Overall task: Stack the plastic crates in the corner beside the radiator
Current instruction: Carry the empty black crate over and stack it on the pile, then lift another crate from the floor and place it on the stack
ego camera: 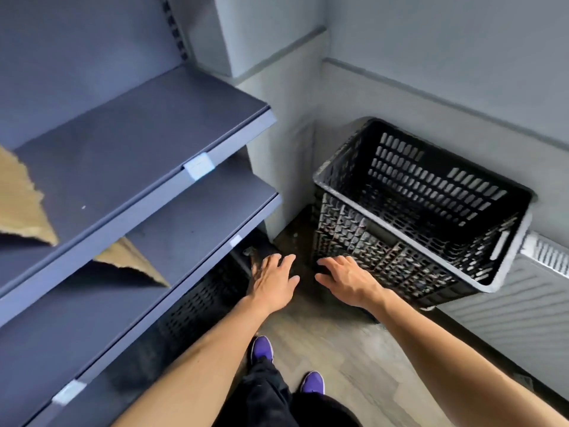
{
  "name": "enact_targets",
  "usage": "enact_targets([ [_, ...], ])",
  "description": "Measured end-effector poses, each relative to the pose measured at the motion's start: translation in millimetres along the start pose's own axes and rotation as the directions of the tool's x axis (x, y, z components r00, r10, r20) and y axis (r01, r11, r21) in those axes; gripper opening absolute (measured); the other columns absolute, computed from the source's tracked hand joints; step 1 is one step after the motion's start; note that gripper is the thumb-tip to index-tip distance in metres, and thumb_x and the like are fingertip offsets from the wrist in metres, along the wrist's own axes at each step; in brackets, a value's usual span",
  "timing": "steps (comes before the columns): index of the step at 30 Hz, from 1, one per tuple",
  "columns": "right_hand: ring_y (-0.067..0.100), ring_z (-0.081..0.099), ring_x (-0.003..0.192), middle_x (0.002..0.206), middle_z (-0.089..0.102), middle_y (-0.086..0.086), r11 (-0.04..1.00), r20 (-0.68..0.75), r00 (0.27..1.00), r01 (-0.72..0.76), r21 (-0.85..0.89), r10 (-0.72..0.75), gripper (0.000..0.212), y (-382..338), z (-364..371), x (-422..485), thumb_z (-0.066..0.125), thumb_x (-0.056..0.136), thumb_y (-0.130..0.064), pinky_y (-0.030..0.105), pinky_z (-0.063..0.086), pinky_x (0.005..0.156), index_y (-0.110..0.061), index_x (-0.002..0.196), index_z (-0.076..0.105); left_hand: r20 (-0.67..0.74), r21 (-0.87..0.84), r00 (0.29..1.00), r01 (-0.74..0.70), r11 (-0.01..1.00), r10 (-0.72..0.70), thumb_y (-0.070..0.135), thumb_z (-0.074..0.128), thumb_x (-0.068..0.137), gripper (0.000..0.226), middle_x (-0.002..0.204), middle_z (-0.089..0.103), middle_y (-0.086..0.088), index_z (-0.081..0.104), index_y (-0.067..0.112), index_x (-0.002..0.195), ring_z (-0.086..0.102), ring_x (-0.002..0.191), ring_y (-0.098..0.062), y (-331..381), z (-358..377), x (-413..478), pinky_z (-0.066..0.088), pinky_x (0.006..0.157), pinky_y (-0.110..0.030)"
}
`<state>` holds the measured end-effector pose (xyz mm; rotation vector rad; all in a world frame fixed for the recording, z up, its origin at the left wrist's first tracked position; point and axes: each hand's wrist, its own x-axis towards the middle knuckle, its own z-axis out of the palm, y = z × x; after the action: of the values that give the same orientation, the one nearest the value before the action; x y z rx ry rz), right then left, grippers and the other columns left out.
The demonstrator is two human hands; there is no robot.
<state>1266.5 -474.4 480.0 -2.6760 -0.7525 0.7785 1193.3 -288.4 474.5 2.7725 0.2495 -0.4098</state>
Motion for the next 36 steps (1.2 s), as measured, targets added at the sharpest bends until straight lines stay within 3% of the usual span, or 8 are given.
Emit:
enact_targets([
  [11, 0.03, 0.044, 0.127, 0.132, 0.054, 0.012, 0.976, 0.154, 0.968, 0.209, -0.062, -0.197, 0.047, -77, 60, 22, 0.043, 0.101, -0.043, 0.033, 0.031, 0.104, -0.018, 0.141, 0.044, 0.059, -0.084, 0.964, 0.262, 0.961, -0.258, 0.043, 0.049, 0.094, 0.052, 0.134, 0.044, -0.006, 0.034, 0.028, 0.142, 0.041, 0.127, -0.028, -92, 42, -77, 0.033, 0.104, -0.045],
  [16, 0.028, 0.039, 0.13, 0.138, 0.049, 0.007, 0.979, 0.244, 0.953, 0.197, -0.053, -0.179, 0.052, -109, 109, 20, 0.046, 0.098, -0.048, 0.036, 0.037, 0.103, -0.025, 0.145, 0.039, 0.116, -0.12, 0.939, 0.337, 0.934, -0.324, 0.043, 0.047, 0.093, 0.054, 0.133, 0.045, -0.004, 0.032, 0.03, 0.143, 0.04, 0.128, -0.026, -135, 72, -113, 0.035, 0.104, -0.044],
  [21, 0.026, 0.034, 0.135, 0.144, 0.046, 0.005, 0.979, 0.316, 0.935, 0.19, -0.074, -0.158, 0.052, -138, 153, 9, 0.046, 0.099, -0.048, 0.036, 0.036, 0.104, -0.026, 0.145, 0.039, 0.16, -0.163, 0.928, 0.361, 0.918, -0.337, 0.041, 0.048, 0.094, 0.057, 0.139, 0.041, -0.005, 0.028, 0.03, 0.147, 0.037, 0.132, -0.027, -169, 94, -144, 0.034, 0.107, -0.043],
  [29, 0.027, 0.036, 0.132, 0.141, 0.048, 0.007, 0.978, 0.302, 0.937, 0.201, -0.059, -0.174, 0.051, -182, 203, 7, 0.048, 0.099, -0.045, 0.036, 0.036, 0.102, -0.024, 0.145, 0.041, 0.198, -0.228, 0.923, 0.37, 0.901, -0.329, 0.039, 0.051, 0.095, 0.058, 0.145, 0.037, -0.01, 0.028, 0.029, 0.147, 0.036, 0.135, -0.03, -208, 109, -170, 0.032, 0.108, -0.047],
  [36, 0.027, 0.036, 0.132, 0.142, 0.048, 0.007, 0.971, 0.307, 0.93, 0.23, -0.058, -0.202, 0.051, -199, 243, 19, 0.049, 0.098, -0.044, 0.036, 0.037, 0.102, -0.023, 0.144, 0.041, 0.179, -0.187, 0.928, 0.357, 0.915, -0.326, 0.039, 0.051, 0.094, 0.053, 0.133, 0.046, -0.008, 0.032, 0.025, 0.141, 0.043, 0.126, -0.029, -233, 144, -180, 0.039, 0.1, -0.045],
])
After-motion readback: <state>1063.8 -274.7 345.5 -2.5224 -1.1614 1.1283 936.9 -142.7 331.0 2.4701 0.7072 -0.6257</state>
